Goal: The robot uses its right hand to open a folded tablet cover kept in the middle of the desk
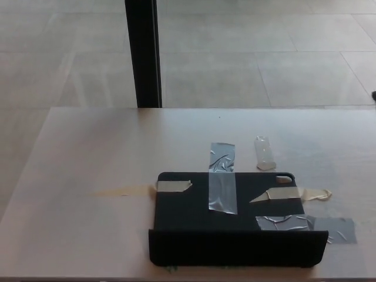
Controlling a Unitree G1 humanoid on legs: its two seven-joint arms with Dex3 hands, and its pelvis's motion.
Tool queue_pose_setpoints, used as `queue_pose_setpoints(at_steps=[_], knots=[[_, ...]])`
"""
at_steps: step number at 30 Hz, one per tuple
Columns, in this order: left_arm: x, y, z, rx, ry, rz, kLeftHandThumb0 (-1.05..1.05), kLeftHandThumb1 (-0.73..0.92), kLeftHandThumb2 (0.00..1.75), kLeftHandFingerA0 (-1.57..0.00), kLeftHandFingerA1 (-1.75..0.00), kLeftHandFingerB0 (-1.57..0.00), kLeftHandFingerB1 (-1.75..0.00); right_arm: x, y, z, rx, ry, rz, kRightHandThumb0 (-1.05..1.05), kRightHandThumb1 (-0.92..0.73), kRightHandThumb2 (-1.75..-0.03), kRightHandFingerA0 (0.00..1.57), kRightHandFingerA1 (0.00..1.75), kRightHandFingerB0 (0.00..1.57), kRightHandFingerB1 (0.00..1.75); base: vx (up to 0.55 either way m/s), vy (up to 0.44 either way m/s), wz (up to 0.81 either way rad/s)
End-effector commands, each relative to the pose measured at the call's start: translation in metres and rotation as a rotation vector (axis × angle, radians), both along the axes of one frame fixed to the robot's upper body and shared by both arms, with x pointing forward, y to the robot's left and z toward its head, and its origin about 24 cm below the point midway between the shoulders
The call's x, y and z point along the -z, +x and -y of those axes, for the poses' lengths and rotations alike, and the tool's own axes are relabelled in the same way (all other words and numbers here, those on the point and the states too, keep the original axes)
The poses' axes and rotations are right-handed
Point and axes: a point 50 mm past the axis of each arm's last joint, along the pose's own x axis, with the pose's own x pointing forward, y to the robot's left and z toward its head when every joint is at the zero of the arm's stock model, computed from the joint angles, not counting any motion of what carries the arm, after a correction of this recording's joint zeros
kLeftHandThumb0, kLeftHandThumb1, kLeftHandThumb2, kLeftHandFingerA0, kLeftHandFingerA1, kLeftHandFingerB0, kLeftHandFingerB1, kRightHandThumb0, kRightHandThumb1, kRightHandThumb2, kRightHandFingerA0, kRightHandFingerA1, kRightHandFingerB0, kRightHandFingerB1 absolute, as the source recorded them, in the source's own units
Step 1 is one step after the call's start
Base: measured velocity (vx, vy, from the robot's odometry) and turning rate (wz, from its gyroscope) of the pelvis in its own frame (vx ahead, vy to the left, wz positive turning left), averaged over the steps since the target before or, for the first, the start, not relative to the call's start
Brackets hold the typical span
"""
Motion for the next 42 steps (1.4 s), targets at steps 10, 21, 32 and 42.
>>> queue_pose_setpoints(at_steps=[10,21,32,42], knots=[[-0.015,-0.005,-0.016,-0.074,-0.021,0.053,-0.75,0.77,0.63,-0.67,-0.86,-0.37,-0.61,0.058,0.020,-0.081,-0.414,-0.984,-0.299,-0.93,-0.89,-0.68,0.30,0.46,0.23,0.30,0.00,0.000,0.00],[-0.016,-0.005,-0.018,-0.061,-0.008,0.052,-0.74,0.79,0.64,-0.69,-0.88,-0.37,-0.62,0.064,0.017,-0.103,-0.563,-1.296,-0.428,-0.99,-0.92,-0.70,0.40,0.59,0.31,0.33,0.00,0.000,0.00],[-0.019,-0.004,-0.020,-0.059,0.005,0.049,-0.74,0.77,0.63,-0.66,-0.86,-0.39,-0.64,0.106,-0.001,-0.124,-0.649,-1.484,-0.796,-1.01,-0.90,-0.67,0.37,0.68,0.23,0.41,0.00,0.000,0.00],[-0.020,-0.004,-0.020,-0.047,-0.009,0.067,-0.73,0.76,0.63,-0.65,-0.85,-0.36,-0.62,0.120,-0.015,-0.148,-0.664,-1.717,-0.869,-1.05,-0.92,-0.70,0.38,0.71,0.31,0.48,0.00,0.000,0.00]])
